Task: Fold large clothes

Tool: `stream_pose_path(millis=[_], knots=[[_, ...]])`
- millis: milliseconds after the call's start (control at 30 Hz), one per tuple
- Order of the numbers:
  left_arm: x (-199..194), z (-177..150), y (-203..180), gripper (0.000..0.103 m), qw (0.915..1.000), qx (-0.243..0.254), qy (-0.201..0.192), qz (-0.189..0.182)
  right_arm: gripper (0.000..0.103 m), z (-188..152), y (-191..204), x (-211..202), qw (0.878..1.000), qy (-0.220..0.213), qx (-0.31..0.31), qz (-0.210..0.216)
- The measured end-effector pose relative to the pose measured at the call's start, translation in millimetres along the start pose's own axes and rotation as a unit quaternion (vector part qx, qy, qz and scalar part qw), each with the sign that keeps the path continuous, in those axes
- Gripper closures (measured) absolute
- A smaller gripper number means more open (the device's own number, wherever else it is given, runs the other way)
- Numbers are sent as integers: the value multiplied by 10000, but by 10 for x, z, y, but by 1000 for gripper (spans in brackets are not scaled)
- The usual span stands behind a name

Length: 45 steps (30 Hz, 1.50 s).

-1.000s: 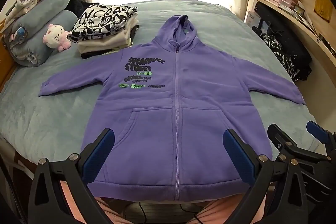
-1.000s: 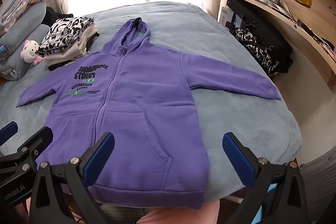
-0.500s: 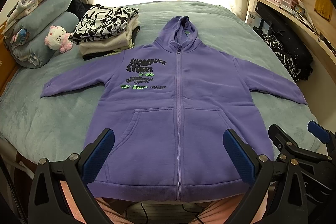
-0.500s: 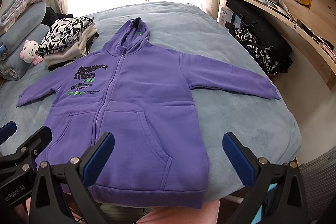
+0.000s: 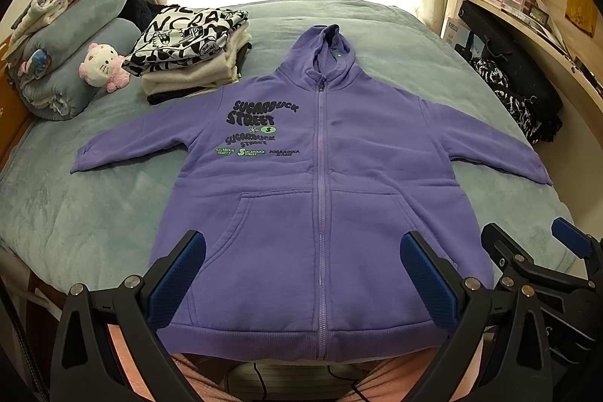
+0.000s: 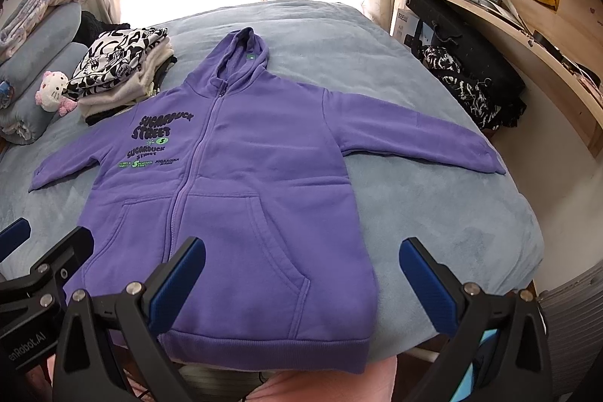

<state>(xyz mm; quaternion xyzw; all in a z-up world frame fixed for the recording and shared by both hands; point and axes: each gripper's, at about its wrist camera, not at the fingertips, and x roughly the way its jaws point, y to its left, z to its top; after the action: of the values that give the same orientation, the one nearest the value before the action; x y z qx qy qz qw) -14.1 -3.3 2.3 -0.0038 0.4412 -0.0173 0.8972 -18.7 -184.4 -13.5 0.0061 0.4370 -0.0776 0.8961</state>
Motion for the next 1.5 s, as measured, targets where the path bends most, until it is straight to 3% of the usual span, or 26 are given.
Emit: stream_pose_path(millis=[833, 1100, 1400, 1500], knots=[[80, -10, 19, 1, 9998, -68, 121, -138, 0, -19, 19, 33, 9998, -46, 124, 157], [94, 20, 102, 1, 9986, -337, 150, -368, 0, -23, -130, -62, 9962, -418, 442, 618], [210, 121, 123, 1, 9968, -490, 456, -443, 1, 38, -269, 24, 9893, -252, 693, 1256], [234, 204, 110, 1, 9972, -506, 387, -386, 1, 88, -305, 9, 9899, -307, 701, 1190]])
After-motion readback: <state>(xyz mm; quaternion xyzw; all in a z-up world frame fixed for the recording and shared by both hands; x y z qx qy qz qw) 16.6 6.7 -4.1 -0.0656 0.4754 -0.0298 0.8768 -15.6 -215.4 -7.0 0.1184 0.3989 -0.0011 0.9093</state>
